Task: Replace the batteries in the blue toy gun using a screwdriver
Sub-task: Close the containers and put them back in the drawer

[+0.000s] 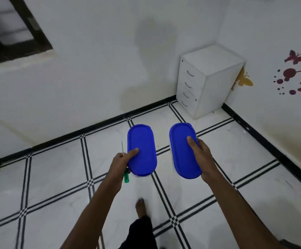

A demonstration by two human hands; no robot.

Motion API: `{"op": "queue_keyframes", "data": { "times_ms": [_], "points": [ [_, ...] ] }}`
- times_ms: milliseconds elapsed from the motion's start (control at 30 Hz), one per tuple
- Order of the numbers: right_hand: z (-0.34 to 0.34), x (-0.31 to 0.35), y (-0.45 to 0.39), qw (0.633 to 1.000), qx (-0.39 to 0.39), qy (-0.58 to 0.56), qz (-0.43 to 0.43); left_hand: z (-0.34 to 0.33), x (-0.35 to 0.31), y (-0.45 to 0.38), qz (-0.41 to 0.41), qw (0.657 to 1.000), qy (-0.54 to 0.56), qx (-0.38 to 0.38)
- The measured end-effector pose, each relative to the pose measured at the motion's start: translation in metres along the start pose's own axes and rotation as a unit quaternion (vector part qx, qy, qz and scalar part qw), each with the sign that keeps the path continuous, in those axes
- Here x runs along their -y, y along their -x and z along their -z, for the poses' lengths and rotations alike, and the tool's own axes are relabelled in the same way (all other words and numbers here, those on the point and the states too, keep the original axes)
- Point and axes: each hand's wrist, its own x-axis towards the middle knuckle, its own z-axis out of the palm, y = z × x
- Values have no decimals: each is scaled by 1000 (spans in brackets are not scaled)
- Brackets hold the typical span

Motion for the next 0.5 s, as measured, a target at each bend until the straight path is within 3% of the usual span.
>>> {"op": "queue_keyframes", "data": {
  "times_ms": [500],
  "points": [
    [-74,121,-339,993,-100,-50,-45,-41,-218,-385,33,991,-46,120]
  ]
}}
